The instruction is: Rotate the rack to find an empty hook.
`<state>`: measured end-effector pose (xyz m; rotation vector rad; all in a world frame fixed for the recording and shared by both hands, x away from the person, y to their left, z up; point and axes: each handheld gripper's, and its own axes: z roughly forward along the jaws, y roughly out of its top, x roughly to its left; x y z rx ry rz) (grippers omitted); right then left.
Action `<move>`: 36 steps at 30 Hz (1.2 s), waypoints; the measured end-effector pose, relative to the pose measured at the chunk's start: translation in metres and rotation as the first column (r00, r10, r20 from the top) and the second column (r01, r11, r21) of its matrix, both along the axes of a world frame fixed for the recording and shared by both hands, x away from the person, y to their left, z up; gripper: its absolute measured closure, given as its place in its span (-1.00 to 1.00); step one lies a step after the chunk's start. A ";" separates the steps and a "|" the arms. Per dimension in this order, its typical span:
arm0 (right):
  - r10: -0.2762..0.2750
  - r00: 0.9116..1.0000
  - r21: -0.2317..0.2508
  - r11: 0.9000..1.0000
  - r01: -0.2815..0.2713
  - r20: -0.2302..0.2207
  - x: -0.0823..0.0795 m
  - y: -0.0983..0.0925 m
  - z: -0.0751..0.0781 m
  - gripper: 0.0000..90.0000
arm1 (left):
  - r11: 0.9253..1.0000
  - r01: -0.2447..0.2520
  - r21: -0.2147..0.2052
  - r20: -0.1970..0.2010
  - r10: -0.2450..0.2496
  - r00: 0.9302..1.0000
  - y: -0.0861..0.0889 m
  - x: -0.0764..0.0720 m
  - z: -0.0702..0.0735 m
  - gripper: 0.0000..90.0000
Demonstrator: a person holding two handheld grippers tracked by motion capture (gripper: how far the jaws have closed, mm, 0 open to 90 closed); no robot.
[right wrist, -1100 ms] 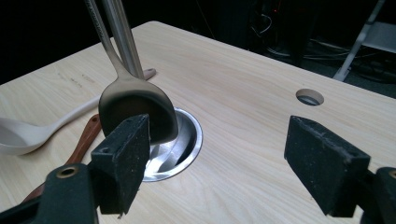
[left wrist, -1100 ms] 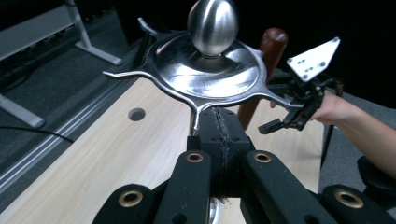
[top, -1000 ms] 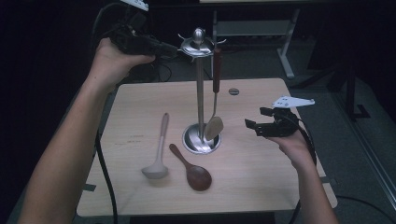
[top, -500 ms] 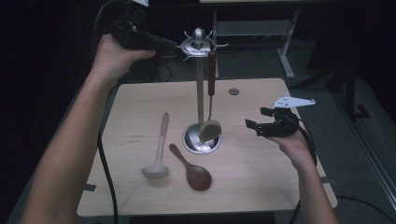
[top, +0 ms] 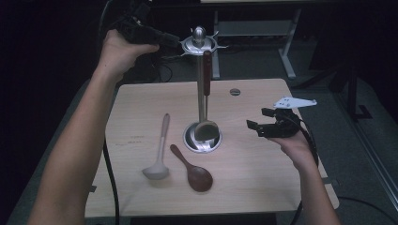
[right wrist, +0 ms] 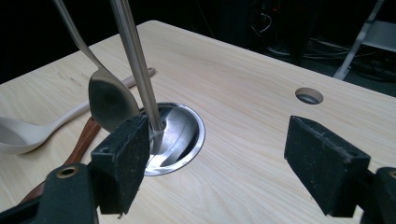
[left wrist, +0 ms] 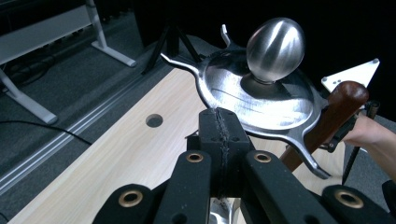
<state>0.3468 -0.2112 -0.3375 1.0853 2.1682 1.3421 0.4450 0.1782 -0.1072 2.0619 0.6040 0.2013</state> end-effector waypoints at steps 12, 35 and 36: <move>-0.006 1.000 -0.003 1.000 0.006 -0.010 0.001 -0.001 -0.002 -0.51 | 0.999 0.046 -0.007 -0.007 -0.046 0.999 -0.003 -0.025 0.007 1.00; -0.003 1.000 -0.011 1.000 0.002 -0.023 0.002 0.003 -0.005 -0.51 | 0.995 0.098 0.014 -0.032 -0.098 0.995 -0.015 -0.049 0.002 1.00; -0.003 1.000 -0.011 1.000 0.003 -0.023 0.002 0.003 -0.005 -0.50 | 0.995 0.095 0.019 -0.030 -0.094 0.995 -0.015 -0.048 0.002 1.00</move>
